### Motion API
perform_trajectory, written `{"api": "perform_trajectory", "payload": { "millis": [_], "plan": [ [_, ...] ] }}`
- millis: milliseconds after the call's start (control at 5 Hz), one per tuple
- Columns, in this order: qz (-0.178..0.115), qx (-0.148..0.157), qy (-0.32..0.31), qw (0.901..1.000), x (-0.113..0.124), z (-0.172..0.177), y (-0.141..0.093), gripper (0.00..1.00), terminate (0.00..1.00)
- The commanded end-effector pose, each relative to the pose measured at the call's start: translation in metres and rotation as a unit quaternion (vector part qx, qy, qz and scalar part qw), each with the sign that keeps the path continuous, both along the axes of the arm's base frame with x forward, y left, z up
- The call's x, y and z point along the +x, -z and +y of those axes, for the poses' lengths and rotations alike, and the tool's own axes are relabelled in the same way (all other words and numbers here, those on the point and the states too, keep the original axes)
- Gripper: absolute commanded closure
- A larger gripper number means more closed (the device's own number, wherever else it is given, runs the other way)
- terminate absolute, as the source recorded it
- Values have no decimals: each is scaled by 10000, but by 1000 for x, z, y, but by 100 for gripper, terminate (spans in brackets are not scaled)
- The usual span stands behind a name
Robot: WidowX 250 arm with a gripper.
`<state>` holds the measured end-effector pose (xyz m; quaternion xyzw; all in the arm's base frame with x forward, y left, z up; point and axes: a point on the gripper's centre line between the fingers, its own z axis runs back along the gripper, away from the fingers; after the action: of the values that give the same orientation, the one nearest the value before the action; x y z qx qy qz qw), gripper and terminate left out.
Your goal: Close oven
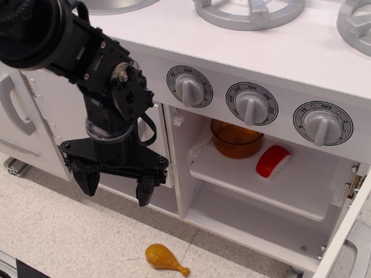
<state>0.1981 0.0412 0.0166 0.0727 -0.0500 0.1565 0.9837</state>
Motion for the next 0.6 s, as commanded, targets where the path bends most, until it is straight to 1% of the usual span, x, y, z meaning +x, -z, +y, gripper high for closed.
{"api": "perform_trajectory", "payload": {
  "millis": [0, 200, 400],
  "plan": [
    [0, 0, 0, 10000, 0, 0, 0, 0, 0],
    [-313, 36, 480, 9984, -2, -37, 0, 0, 0],
    [-440, -378, 653, 9962, -4, -77, -17, 0, 0]
  ]
}}
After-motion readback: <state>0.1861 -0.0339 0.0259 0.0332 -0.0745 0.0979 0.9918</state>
